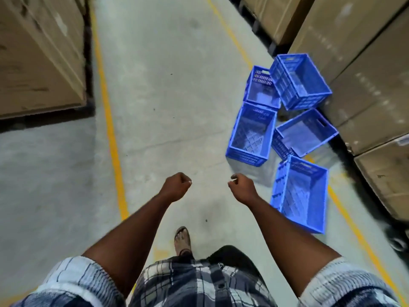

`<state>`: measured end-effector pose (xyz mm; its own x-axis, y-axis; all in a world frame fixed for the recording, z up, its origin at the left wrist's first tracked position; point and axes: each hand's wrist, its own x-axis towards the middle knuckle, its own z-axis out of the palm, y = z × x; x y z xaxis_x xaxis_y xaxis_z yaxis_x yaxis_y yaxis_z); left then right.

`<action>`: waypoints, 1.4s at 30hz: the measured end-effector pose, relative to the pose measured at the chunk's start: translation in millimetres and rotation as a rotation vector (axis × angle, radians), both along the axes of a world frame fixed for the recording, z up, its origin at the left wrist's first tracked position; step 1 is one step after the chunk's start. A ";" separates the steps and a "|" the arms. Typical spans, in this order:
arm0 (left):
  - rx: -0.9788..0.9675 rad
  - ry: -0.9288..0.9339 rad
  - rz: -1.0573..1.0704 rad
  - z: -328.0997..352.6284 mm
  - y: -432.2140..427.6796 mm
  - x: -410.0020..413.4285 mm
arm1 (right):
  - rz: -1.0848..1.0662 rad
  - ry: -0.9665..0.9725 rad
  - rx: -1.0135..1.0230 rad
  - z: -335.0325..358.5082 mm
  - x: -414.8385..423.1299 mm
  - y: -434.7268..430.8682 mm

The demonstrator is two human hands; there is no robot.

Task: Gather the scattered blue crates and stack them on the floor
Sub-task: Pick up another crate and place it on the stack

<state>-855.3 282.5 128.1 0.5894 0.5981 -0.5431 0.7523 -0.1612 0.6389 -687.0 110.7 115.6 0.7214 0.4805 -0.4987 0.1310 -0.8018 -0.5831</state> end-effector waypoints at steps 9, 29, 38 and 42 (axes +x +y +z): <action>-0.050 0.023 -0.303 -11.2 31.9 189.8 | -0.365 0.115 0.059 -16.6 151.0 -8.1; -0.067 0.141 -0.576 -11.1 147.4 559.0 | -0.442 0.162 -0.063 -58.4 430.2 72.5; -0.329 0.116 -0.679 -17.4 243.0 685.0 | -0.666 0.107 -0.174 -66.8 472.1 156.2; -0.398 0.160 -0.770 -17.4 286.5 721.3 | -0.844 0.118 -0.153 -65.9 475.1 197.9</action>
<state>-134.0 569.0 110.7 0.6496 -0.1851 -0.7374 0.6122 -0.4478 0.6517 -211.9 308.6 49.7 0.7462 -0.2712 -0.6080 -0.5980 -0.6744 -0.4331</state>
